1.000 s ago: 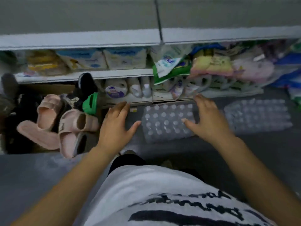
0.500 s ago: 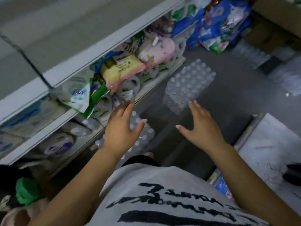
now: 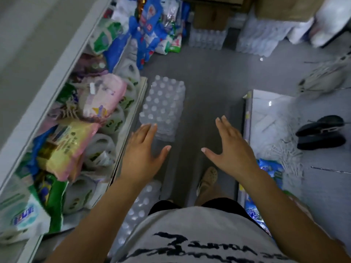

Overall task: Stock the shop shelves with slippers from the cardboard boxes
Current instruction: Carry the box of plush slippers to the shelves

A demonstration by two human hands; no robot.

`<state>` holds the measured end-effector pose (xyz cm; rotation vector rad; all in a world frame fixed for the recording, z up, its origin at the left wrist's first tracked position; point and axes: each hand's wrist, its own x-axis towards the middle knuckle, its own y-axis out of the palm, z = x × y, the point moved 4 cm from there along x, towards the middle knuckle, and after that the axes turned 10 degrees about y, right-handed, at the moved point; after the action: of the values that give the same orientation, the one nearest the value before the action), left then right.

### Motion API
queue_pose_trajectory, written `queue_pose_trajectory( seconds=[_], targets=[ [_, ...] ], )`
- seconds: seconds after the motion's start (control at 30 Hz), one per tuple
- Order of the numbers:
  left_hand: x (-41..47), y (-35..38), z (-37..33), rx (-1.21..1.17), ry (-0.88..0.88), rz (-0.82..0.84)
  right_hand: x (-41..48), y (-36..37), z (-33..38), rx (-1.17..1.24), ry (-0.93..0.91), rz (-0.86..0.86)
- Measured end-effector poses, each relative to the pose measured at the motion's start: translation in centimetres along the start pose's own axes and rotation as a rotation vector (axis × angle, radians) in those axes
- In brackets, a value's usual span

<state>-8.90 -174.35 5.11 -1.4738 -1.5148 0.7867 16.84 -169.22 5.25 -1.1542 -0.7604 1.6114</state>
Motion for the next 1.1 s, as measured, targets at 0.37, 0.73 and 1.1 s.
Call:
queue_pose_trajectory(
  seconds=[0.37,0.73,1.1],
  targets=[
    [20.3,6.4,-8.1,-0.023,0.006,0.026,15.6,-9.8,-9.2,-0.108,-0.006,-0.029],
    [40.2,9.0,-6.7,-0.023,0.092,-0.024,34.6,-16.3,-9.5,-0.065,0.029,-0.060],
    [65.7,11.1,-4.8,0.023,0.235,0.119,51.3,-21.8,-11.2,0.065,0.256,-0.116]
  ],
)
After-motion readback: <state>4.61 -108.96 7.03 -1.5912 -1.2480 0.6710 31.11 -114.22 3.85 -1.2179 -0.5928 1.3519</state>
